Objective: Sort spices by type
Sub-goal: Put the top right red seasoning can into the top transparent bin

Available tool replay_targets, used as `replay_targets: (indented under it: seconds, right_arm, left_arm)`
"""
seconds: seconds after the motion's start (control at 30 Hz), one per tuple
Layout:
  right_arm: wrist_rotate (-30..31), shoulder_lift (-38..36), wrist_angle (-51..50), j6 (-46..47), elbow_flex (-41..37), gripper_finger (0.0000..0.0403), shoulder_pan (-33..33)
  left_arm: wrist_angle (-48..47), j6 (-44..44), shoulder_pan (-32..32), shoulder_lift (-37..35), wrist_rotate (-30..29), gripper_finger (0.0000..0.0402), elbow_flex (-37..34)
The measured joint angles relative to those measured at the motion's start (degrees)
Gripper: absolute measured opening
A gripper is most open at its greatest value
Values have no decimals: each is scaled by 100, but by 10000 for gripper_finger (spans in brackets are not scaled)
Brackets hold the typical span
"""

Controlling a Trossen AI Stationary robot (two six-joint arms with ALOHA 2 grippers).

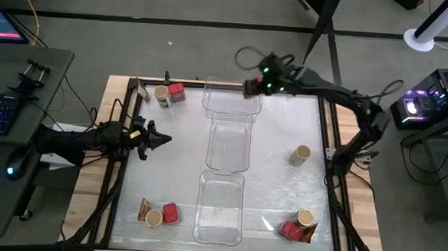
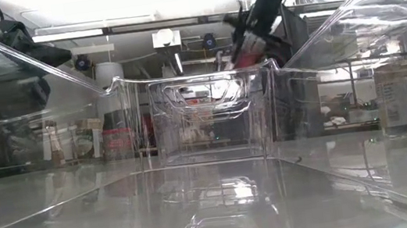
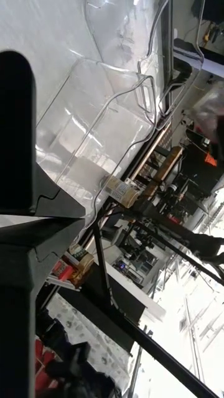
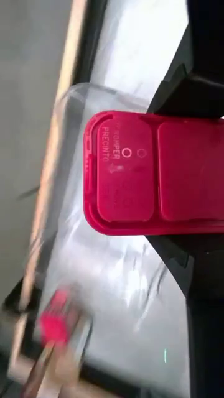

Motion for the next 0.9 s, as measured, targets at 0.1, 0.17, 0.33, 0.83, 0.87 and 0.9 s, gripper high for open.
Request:
replay_targets:
  seconds: [0.1, 0.17, 0.33, 0.83, 0.87, 0.9]
  right_arm:
    - [393, 247, -44, 493, 0, 205, 104]
    - [576, 384, -43, 706, 0, 205, 149]
    - [770, 679, -39, 1081, 0, 205, 185]
    - [1458, 2183, -2194, 732, 2245, 205, 347]
    - [1453, 2331, -2298, 732, 2421, 205, 343]
    - [1451, 2449, -2316, 714, 2573, 205, 344]
  left_arm:
    - [-1, 0, 1, 0, 0, 1, 0]
    - [0, 0, 1, -1, 0, 1, -2]
    - [-1, 0, 0, 0, 0, 1, 0]
    - [0, -2, 2, 0, 0, 1, 0]
    - [-2, 0, 0, -1, -1, 1, -2]
    - [-1, 0, 1, -2, -2, 1, -1]
